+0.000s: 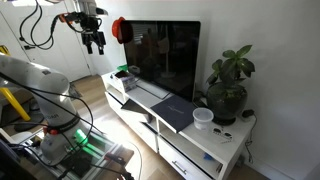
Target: Move the blue box to the top of the television stand.
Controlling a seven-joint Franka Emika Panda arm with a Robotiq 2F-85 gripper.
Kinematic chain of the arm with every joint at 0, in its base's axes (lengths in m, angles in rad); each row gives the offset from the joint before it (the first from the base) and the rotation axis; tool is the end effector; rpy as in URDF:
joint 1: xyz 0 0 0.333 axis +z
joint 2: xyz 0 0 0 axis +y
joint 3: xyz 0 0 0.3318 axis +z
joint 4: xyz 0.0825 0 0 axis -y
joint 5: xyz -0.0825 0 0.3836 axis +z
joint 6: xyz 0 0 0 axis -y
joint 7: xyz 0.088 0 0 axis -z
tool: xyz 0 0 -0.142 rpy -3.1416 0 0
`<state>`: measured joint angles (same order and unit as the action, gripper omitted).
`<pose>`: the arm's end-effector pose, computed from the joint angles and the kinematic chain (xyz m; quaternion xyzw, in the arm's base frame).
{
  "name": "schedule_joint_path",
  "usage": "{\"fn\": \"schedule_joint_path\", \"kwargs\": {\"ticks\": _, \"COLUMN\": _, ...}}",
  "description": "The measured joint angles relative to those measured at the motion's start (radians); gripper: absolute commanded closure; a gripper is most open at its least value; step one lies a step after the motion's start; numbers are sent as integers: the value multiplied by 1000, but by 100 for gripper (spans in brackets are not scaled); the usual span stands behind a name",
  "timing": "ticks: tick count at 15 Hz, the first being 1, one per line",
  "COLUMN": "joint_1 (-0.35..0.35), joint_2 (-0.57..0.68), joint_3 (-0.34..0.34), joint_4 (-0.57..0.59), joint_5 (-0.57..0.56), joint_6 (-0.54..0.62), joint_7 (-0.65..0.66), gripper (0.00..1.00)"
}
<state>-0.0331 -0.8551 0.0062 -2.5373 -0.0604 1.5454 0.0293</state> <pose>0.2616 -0.0155 0.4999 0.9967 -0.0279 -0.0683 0.0325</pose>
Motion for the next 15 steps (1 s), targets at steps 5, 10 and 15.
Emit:
{"fn": "schedule_joint_path", "kwargs": {"ticks": 5, "joint_1": 146, "joint_2": 173, "joint_3": 98, "joint_4": -141, "joint_5": 72, "joint_6": 288, "joint_7": -2, "gripper": 0}}
{"fn": "schedule_joint_path", "kwargs": {"ticks": 10, "joint_1": 239, "joint_2": 378, "joint_3": 158, "joint_4": -192, "joint_5": 135, "joint_6": 516, "joint_7": 7, "gripper": 0}}
{"fn": "schedule_joint_path", "kwargs": {"ticks": 15, "joint_1": 231, "joint_2": 345, "joint_3": 149, "joint_4": -187, "joint_5": 134, "joint_6": 506, "joint_7": 5, "gripper": 0}}
